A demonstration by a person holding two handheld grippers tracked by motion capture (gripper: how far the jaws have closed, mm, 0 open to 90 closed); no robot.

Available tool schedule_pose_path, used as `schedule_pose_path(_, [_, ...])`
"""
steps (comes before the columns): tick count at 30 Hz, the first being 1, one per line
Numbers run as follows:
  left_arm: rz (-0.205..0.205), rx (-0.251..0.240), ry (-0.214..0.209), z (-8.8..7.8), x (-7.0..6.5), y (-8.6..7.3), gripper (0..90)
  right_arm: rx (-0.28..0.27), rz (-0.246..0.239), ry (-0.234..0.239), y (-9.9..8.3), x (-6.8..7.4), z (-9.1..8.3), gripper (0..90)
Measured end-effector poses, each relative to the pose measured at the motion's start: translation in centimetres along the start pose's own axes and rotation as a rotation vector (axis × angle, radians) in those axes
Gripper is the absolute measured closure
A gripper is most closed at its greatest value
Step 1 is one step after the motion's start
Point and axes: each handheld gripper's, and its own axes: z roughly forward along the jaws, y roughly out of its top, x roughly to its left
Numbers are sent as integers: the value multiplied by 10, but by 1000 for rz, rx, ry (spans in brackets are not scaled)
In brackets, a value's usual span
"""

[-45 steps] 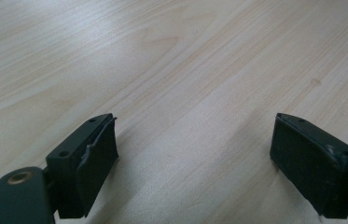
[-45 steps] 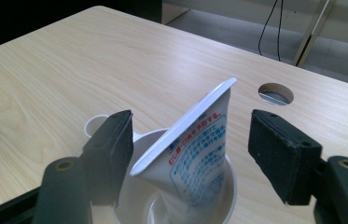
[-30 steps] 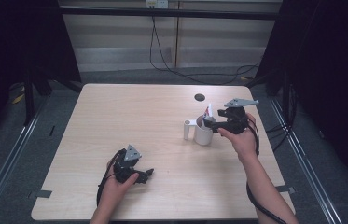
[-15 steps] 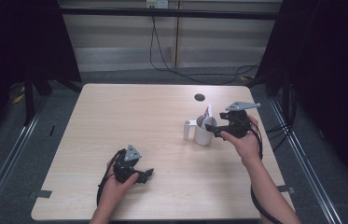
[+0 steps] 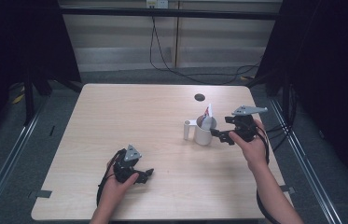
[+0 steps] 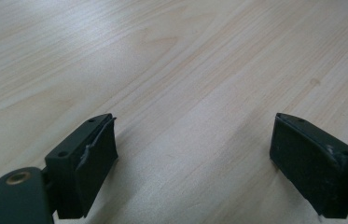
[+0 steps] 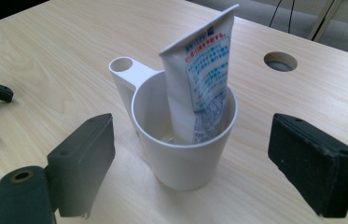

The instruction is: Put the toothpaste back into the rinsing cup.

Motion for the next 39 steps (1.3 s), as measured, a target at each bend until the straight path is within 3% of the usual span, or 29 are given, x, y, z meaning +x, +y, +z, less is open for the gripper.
schedule_pose_path(12, [0,0,0,0,0,0,144,26,-19,-2,-13,-5,-8,141])
schedule_pose_path(39, [1,3,1,0,0,0,144,62,-51,20,-37,3,-18,141])
